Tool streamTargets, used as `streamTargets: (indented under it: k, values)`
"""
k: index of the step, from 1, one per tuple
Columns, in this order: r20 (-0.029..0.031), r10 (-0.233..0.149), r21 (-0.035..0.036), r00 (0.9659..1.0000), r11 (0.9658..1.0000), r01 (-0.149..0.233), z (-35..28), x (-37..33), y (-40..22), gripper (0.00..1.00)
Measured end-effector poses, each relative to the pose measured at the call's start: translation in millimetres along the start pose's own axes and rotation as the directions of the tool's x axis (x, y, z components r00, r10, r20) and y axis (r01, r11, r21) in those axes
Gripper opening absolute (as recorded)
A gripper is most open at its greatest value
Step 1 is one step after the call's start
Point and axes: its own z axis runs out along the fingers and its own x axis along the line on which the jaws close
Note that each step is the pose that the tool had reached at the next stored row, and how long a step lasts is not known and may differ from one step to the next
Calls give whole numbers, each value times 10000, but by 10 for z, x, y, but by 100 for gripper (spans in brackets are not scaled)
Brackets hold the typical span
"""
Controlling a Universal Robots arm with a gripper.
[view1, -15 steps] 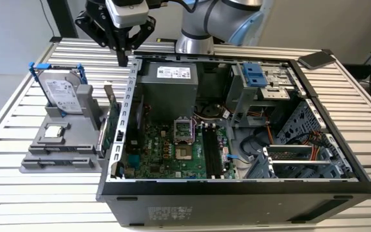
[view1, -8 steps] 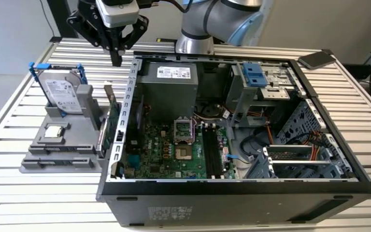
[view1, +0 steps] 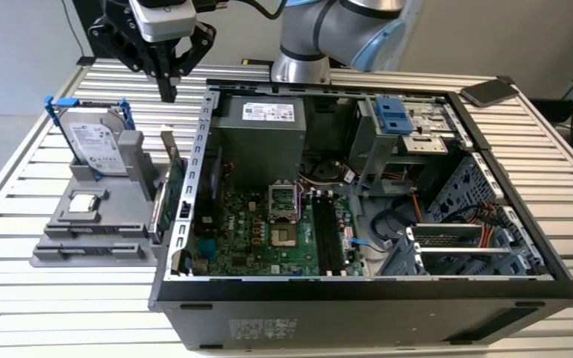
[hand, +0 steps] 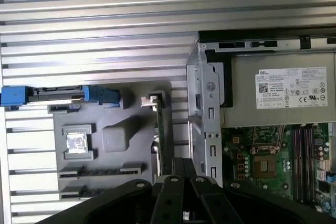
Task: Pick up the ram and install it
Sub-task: 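Reach for the ram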
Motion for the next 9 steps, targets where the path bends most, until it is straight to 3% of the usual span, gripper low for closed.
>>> streamTargets:
  k: [9]
  values:
    - [0, -1, 0, 10000, 10000, 1, 0, 165, -12, 0]
